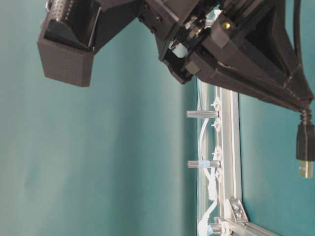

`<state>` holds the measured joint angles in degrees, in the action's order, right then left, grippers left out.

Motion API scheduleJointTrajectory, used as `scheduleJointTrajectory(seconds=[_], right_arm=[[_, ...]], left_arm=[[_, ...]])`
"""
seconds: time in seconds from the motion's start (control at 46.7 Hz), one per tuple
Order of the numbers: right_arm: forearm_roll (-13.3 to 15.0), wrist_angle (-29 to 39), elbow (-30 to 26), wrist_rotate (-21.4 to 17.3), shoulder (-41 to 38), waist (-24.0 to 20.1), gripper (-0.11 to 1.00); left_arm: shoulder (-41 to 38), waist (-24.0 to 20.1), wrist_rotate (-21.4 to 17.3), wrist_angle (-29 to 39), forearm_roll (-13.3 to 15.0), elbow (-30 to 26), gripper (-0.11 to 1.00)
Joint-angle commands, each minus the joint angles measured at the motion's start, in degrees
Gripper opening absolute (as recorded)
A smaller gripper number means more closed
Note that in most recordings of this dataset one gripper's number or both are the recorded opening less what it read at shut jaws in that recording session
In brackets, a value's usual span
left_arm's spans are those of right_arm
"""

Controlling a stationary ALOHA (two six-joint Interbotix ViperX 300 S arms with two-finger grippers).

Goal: Insert the wire through the string loop located on the left side.
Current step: 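Carry the USB plug toward the zip-tie loop at the lower-left corner, then push the USB plug through the black zip-tie loop with the right gripper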

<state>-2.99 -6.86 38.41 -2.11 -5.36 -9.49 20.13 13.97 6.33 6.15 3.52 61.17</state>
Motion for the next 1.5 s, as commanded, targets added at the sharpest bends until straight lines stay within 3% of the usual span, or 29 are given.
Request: scheduleJointTrajectory(seconds=[0.0,1.478], right_arm=[[0.26,-0.97,-1.41,0.09,0.97,0.09,0.07],[1.23,-1.14,-11.69,0.26,-6.94,0.09,0.07]], left_arm=[[0.09,0.35,0.35,-0.44,0.00,-1.23,0.84],[0.09,0.26,0.35,-0.44,0.00,-1.85,0.84]])
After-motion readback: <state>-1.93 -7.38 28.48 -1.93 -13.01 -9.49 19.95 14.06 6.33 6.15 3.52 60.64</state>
